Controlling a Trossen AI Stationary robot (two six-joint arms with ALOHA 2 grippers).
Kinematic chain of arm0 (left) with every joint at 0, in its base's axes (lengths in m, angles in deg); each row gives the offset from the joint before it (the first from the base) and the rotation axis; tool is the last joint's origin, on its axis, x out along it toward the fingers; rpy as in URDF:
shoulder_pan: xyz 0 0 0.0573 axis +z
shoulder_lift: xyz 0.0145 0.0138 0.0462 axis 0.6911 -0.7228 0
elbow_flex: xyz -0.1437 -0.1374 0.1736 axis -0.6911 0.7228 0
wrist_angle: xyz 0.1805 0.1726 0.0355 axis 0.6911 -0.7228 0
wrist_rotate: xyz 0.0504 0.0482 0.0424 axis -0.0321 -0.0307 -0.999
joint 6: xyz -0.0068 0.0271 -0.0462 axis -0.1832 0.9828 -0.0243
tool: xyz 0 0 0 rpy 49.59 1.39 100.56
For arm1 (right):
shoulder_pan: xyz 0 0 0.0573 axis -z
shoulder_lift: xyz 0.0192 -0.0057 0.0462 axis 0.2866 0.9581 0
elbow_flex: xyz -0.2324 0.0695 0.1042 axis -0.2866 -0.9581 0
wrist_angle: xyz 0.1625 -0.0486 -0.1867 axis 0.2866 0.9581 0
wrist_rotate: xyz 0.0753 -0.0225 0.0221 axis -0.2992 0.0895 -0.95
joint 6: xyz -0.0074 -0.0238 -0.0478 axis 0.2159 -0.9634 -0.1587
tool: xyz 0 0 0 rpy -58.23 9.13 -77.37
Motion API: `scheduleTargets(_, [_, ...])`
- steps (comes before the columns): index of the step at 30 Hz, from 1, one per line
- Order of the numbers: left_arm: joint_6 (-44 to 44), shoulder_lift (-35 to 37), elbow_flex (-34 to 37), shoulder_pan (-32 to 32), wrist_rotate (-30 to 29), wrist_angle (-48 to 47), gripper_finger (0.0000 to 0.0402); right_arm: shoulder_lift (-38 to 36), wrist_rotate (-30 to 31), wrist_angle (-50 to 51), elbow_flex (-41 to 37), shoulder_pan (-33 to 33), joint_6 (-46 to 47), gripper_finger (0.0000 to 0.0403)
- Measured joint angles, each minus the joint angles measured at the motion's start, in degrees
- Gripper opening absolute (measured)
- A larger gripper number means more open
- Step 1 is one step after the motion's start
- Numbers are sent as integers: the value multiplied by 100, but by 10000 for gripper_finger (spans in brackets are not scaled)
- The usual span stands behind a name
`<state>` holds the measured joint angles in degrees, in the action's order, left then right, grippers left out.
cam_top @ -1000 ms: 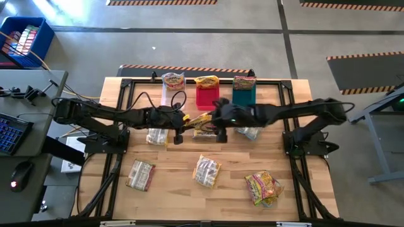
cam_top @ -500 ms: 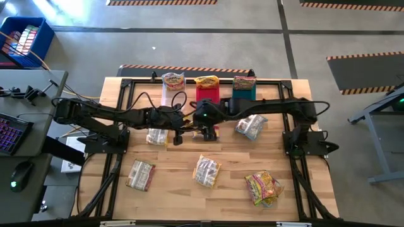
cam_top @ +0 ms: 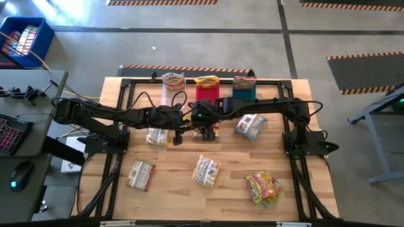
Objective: Sort Maruchan noodles
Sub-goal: Put the yellow noodle pack into the red bin
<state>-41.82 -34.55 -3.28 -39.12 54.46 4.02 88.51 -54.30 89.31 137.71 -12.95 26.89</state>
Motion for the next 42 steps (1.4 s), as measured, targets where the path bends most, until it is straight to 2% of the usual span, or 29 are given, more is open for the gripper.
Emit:
scheduleTargets(9, [301,11,-7,-17,3,-28,98,-9,-292,122,0,-41,-204,101])
scheduleTargets(12, [400,103,-14,-21,28,-84,110,-132,-103,319,-2,-102,-366,85])
scheduleTargets(16, [522,281,73,-19,42,-75,121,-548,171,526,-2,-122,-385,87])
scheduleTargets(20, [595,417,616,-20,98,738,119,-1048,369,549,-2,-45,-414,89])
scheduleTargets(25, [506,439,1531,-15,526,2469,108,-1443,344,188,-166,394,-847,89])
scheduleTargets(30, [406,439,2053,0,530,3489,96,-1588,-381,-751,-828,1197,-1396,89])
scheduleTargets(35, [342,437,2094,3,529,3530,87,-1483,-1023,-1627,-1169,2057,-1918,89])
scheduleTargets(42, [338,437,2094,3,527,3552,82,-931,-2176,-2123,-1200,2960,-2194,89])
